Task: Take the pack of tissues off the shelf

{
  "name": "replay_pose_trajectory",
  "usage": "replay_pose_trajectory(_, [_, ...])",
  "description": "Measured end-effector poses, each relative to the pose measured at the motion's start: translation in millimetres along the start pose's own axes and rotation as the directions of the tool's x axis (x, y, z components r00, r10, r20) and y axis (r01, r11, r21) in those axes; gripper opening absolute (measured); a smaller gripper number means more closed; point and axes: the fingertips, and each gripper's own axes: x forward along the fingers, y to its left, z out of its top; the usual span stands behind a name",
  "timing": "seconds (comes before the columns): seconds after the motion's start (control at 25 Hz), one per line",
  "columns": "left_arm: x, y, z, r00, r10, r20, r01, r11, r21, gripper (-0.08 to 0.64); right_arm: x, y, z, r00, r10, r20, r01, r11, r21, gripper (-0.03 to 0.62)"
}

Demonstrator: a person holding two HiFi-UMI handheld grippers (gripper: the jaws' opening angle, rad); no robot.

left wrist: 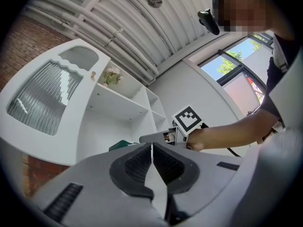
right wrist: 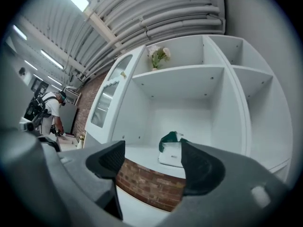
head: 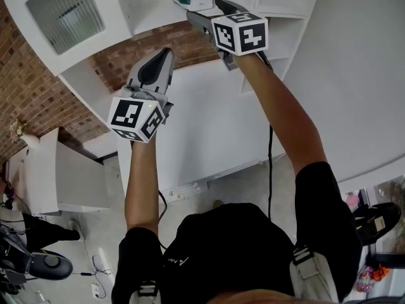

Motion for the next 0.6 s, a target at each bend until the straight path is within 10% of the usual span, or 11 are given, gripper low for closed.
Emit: replay_pose_trajectory(0.6, [19,17,-12,0.998,-0.063,-0.019,0.064,0.998,0.02,0.009,97,-57,-22,0.964,-0.102,-0.246,0.109,0.994,0.015,0.491])
